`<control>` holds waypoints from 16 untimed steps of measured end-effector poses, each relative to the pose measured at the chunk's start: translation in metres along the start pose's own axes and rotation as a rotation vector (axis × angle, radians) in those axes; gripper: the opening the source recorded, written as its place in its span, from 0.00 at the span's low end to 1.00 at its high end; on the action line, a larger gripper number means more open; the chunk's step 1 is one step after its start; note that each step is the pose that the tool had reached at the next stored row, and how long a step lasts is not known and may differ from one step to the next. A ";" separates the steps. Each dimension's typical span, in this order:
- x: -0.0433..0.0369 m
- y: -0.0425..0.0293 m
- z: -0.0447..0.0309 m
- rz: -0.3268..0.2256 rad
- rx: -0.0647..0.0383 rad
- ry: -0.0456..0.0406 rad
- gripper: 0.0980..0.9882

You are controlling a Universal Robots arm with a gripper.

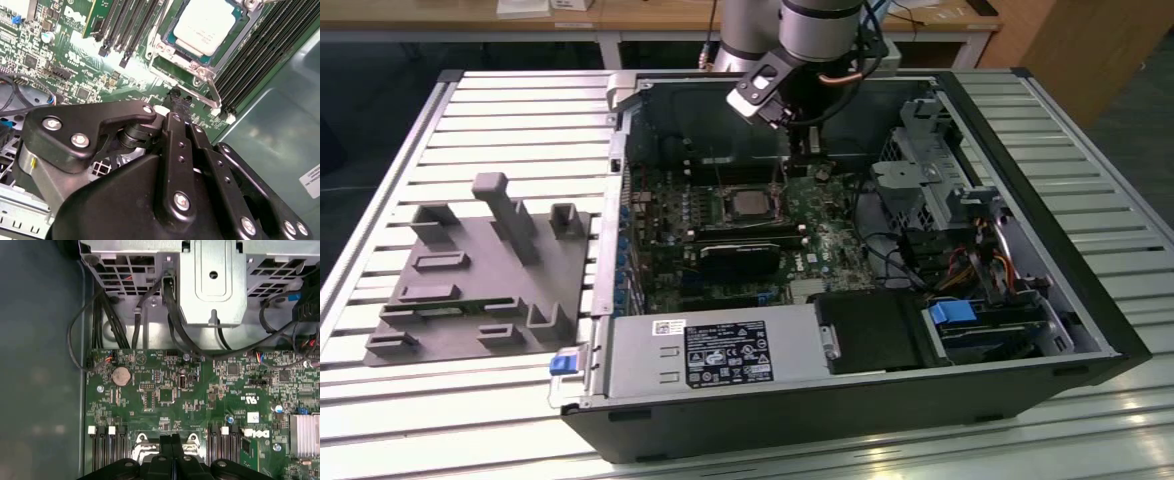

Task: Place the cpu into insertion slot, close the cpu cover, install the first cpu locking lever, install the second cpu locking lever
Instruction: 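Close the cpu cover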

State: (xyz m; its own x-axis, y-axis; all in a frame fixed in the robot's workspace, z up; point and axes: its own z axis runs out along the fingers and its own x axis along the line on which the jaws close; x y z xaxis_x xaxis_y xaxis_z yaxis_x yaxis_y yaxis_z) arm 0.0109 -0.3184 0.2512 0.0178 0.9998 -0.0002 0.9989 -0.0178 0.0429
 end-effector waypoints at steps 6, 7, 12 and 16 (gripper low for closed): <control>-0.0001 -0.0052 -0.0002 0.000 -0.001 0.0000 0.00; -0.0001 -0.0058 -0.0002 0.000 -0.001 0.0000 0.00; -0.0001 -0.0092 -0.0004 0.000 -0.001 0.0000 0.00; -0.0003 -0.0136 -0.0004 0.000 -0.001 -0.0001 0.00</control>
State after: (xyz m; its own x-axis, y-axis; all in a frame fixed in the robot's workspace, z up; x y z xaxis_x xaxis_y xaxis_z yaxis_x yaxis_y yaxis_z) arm -0.0027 -0.3184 0.2510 0.0177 0.9998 -0.0003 0.9989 -0.0177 0.0435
